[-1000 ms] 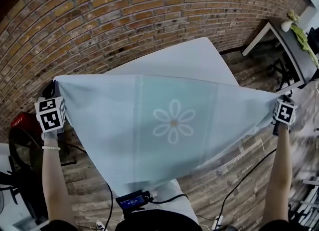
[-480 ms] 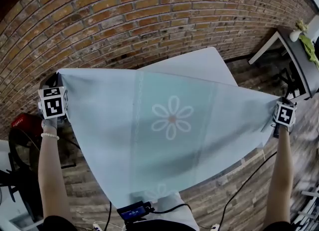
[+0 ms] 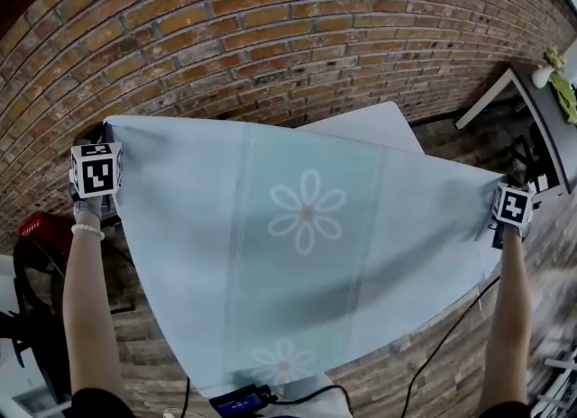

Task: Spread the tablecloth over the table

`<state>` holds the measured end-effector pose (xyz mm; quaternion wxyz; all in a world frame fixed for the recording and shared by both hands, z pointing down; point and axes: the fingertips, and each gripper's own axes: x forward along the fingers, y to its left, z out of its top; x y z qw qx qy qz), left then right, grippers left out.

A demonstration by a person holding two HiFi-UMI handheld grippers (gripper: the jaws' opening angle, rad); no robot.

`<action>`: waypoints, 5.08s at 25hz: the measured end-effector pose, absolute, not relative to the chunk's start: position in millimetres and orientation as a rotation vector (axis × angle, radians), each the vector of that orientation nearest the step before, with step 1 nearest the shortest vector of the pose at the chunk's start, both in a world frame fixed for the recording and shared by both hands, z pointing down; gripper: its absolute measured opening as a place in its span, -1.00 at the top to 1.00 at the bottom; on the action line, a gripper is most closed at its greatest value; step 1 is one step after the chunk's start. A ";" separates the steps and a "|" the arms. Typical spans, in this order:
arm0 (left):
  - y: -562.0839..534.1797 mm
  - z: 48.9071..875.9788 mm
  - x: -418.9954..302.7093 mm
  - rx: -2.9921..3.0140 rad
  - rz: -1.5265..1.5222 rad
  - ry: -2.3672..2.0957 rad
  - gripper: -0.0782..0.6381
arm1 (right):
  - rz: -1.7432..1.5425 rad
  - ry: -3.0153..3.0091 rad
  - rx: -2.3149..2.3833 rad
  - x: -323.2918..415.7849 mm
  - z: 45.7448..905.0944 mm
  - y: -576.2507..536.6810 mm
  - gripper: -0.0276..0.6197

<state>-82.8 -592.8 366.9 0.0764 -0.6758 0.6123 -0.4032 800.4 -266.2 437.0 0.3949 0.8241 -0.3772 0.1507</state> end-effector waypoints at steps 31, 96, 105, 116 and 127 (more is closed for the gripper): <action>-576.5 482.4 -187.4 -1.877 -1.498 2.047 0.73 | 0.238 -1.185 1.836 730.0 521.0 -515.1 0.81; -346.7 572.8 -103.1 -2.615 -1.315 2.220 0.55 | 0.606 -1.769 1.691 636.2 581.5 -399.2 0.61; -361.5 571.7 -104.5 -2.562 -1.247 2.281 0.58 | 0.529 -1.750 1.689 629.1 580.8 -441.7 0.63; -358.5 521.4 -90.5 -2.602 -1.049 2.110 0.73 | 0.444 -1.789 1.894 611.8 517.0 -411.4 0.67; -307.3 403.8 -63.2 -2.734 -0.773 1.632 0.74 | 0.182 -1.922 1.932 464.9 396.2 -281.3 0.73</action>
